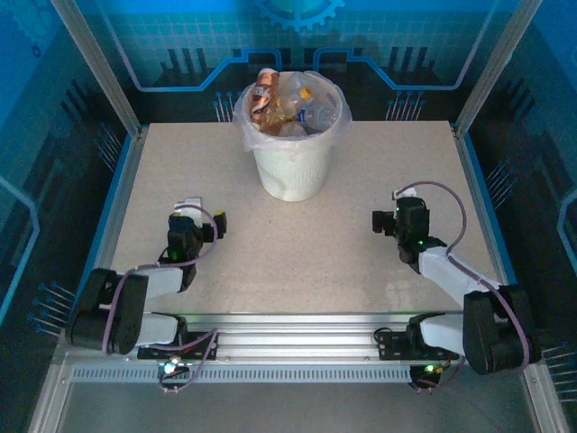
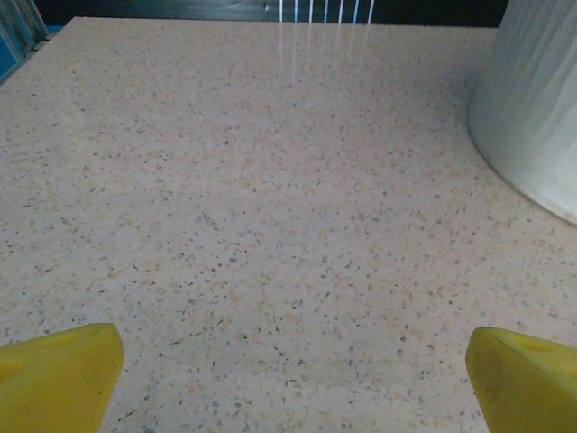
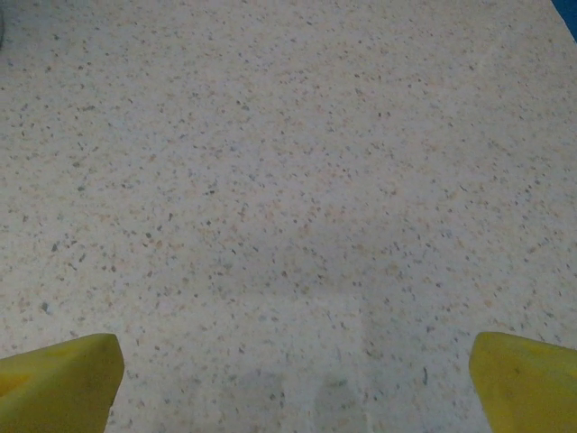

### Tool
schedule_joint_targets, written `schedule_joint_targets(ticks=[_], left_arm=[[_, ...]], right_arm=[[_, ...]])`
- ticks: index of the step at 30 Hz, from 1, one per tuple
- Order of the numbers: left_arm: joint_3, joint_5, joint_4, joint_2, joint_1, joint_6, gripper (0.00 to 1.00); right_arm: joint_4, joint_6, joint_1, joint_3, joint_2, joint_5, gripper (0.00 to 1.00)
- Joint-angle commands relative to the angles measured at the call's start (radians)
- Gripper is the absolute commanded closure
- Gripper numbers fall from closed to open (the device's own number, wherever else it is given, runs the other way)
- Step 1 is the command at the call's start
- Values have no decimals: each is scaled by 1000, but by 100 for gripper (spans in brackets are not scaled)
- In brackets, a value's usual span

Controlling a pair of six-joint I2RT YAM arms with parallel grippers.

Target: Put the plastic bottles in the bin

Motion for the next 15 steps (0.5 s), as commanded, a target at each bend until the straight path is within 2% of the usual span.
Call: schedule_joint_targets(ticks=[1,7,9,11,15], left_arm=[[37,27,163,51,21,32,1],[40,84,326,219,70,3,1],[56,122,237,190,95,-26,1],[64,169,251,207,121,-45,1],[120,269,133,200,145,-35,1]], right_arm=[[117,-40,-25,-7,14,-49,0],[195,-66,-56,-16,24,-110,0],[225,-68,-64,-27,21,-129,0],[255,-71,-74,-42,20,-147,0],[322,-76,-87,-71,23,-176,0]])
